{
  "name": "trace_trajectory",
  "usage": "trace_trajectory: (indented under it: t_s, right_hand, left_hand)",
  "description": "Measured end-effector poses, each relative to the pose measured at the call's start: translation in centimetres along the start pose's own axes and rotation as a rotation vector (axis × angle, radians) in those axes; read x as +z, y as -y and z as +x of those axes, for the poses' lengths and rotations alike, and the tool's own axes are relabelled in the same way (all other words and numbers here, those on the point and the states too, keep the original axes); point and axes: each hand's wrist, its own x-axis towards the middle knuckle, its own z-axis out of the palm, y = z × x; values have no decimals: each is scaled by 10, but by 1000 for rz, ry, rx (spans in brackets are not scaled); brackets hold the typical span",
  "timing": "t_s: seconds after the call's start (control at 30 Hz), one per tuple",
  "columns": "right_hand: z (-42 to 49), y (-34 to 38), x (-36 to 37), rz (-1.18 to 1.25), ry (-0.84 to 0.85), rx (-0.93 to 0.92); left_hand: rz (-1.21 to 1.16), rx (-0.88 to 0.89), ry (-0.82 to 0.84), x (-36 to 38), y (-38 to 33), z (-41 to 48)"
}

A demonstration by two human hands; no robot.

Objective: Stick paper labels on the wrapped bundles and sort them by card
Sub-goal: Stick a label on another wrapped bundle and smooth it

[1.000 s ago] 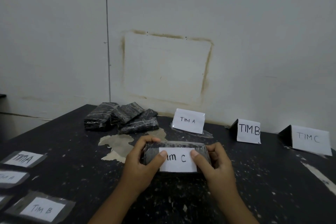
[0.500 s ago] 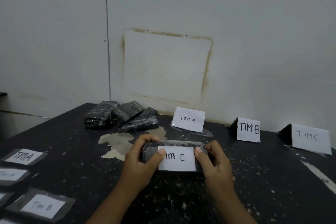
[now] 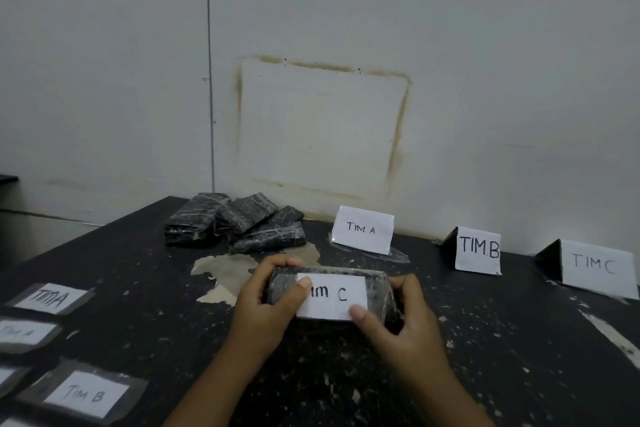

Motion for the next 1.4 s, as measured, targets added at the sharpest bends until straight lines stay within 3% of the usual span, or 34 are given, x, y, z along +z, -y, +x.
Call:
trace_trajectory:
  t_s: [0.63,0.77,0.9,1.07,1.4]
  right_hand:
    - [3,-4,-12,4,96,-132]
    - [2,-3,-13,54,16,-150]
    - [-1,8,4,200,-27,-24]
    - [1,12,13,184,-274,5]
    - [3,6,15,232,-386,3]
  left_hand:
    - [-35,-139,-3,-5,-7,1]
    - [-82,-119,-31,-2,-7,-2]
    - [-33,5,-102,7,-5,-7]
    - [-21,95,-134,17,-4,-11]
    - [19,174,-178,27,-1,-16]
